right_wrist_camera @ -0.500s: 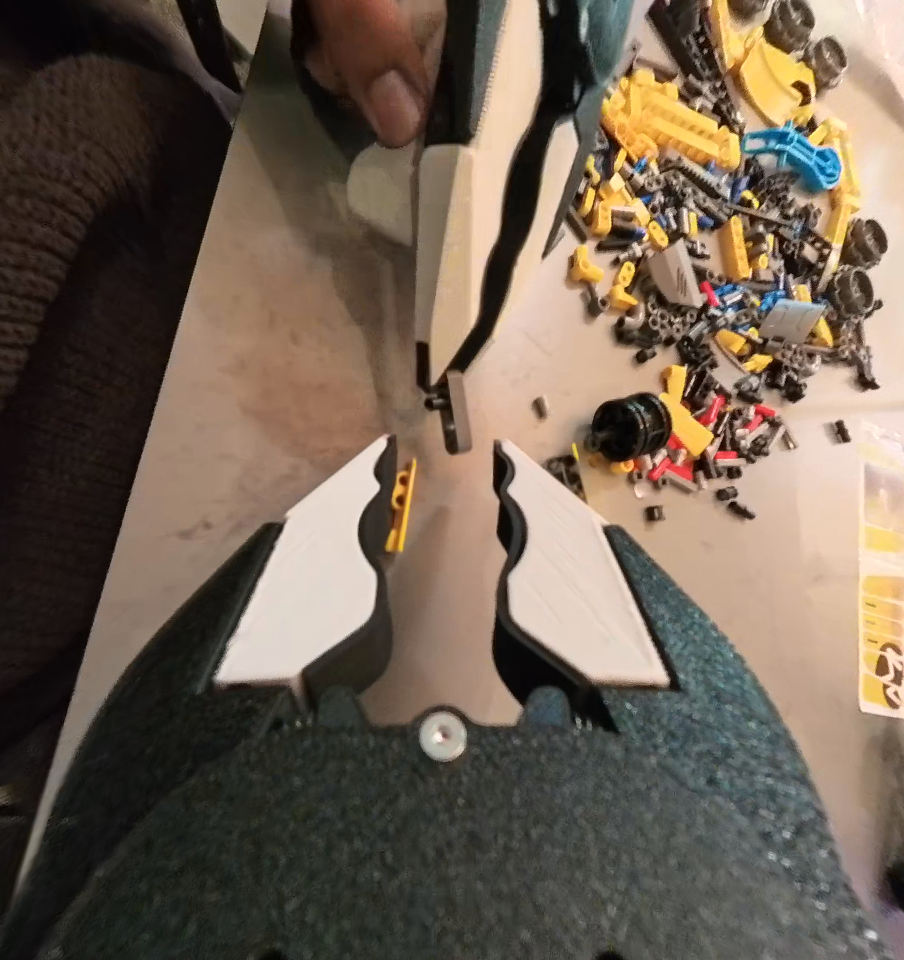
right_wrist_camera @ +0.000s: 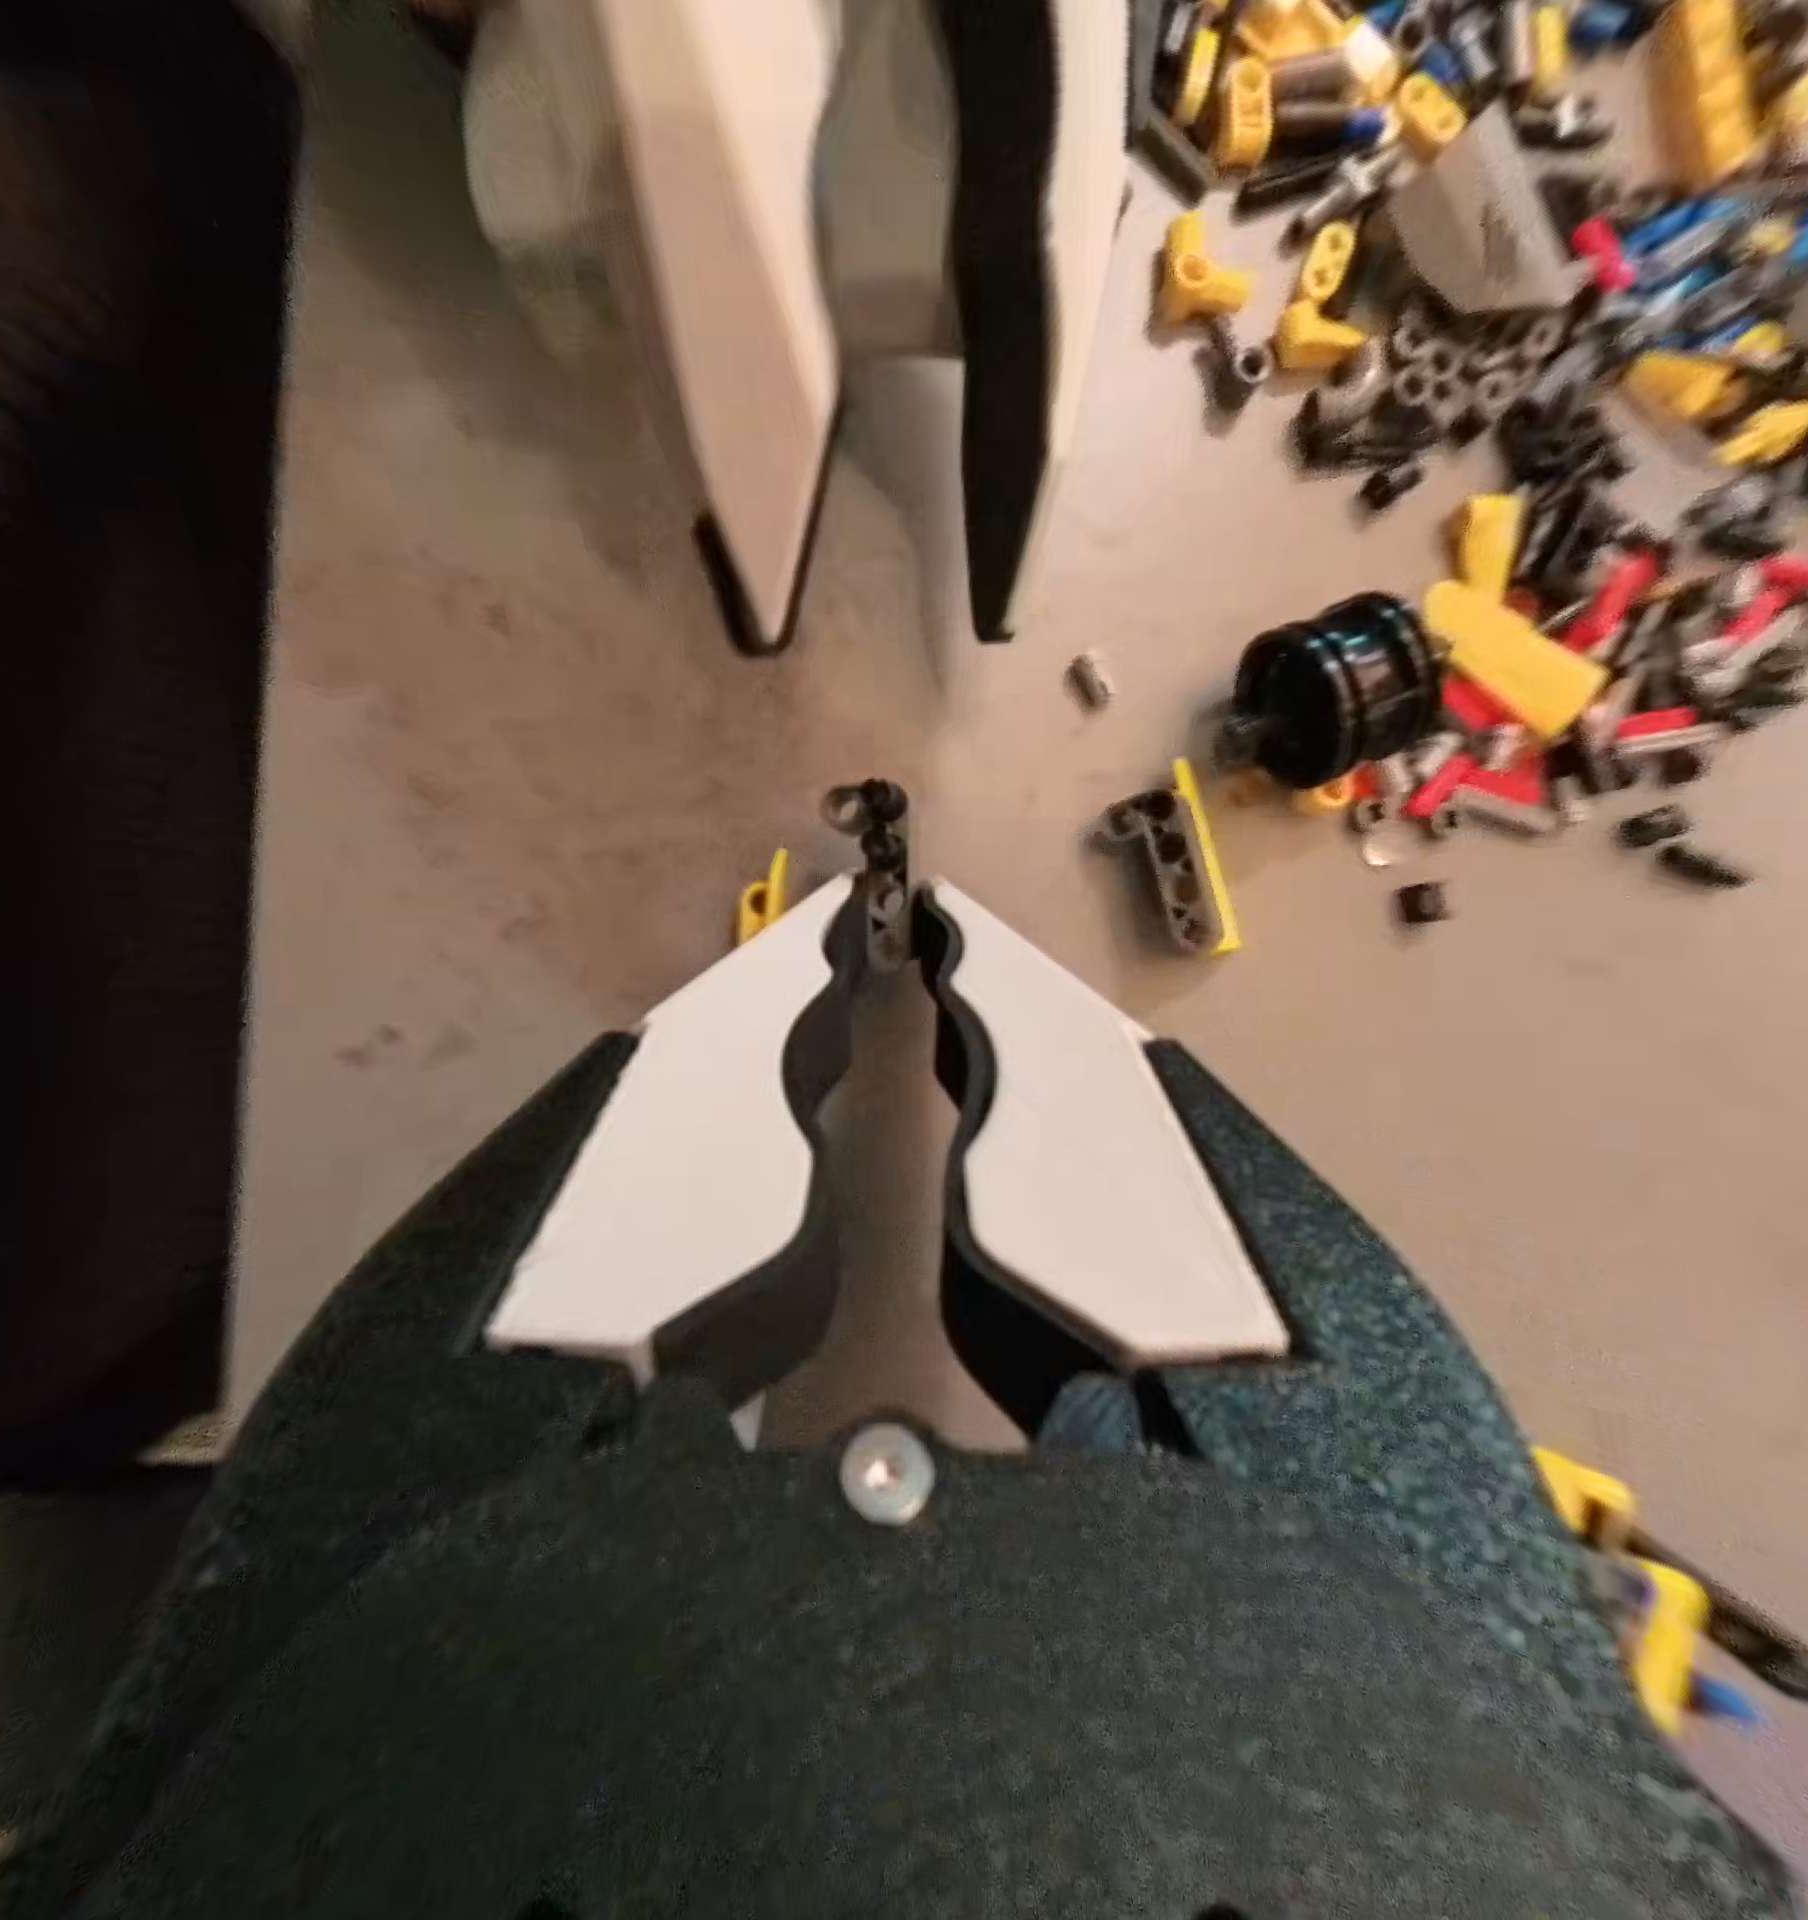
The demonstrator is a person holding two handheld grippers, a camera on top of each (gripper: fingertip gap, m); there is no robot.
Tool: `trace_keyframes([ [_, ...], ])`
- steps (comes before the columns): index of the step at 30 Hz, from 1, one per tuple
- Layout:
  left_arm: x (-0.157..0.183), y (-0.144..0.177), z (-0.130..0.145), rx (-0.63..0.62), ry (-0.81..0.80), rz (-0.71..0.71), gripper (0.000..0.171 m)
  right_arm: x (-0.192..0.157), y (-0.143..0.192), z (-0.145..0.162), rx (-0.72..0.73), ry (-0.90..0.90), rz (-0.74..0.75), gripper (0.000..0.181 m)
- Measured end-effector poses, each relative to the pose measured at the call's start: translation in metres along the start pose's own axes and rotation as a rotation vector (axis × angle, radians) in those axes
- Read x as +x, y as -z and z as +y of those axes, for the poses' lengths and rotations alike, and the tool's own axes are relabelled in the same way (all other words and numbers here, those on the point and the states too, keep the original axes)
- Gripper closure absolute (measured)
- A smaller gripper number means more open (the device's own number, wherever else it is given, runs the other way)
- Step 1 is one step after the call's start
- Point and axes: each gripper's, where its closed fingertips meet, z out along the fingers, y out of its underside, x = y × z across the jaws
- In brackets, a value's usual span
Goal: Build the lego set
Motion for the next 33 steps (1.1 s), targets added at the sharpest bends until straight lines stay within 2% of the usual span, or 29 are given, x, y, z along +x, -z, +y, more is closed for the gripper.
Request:
trace_keyframes([
  [2, 0.000, -0.005, 0.006, -0.044, -0.054, -0.042, 0.128, -0.004, 0.003, -0.003, 0.025, -0.089, -0.091, 0.173],
  [10, -0.004, -0.017, 0.019, -0.146, -0.137, -0.119, 0.130, -0.002, 0.001, 0.003, -0.019, -0.086, -0.091, 0.155],
  [21, -0.004, -0.020, 0.021, -0.167, -0.157, -0.129, 0.134, 0.002, 0.011, 0.008, -0.010, -0.078, -0.036, 0.159],
  [24, -0.004, -0.021, 0.023, -0.180, -0.170, -0.139, 0.134, -0.001, 0.008, 0.007, -0.009, -0.054, -0.044, 0.168],
  [28, -0.003, -0.021, 0.021, -0.168, -0.174, -0.132, 0.134, 0.001, 0.008, 0.010, -0.046, -0.025, -0.007, 0.159],
  [31, -0.003, -0.019, 0.019, -0.152, -0.178, -0.137, 0.134, 0.005, 0.022, 0.003, 0.000, -0.036, 0.039, 0.160],
  [33, -0.004, -0.020, 0.020, -0.159, -0.178, -0.141, 0.134, -0.002, 0.031, -0.005, 0.052, -0.023, 0.035, 0.169],
])
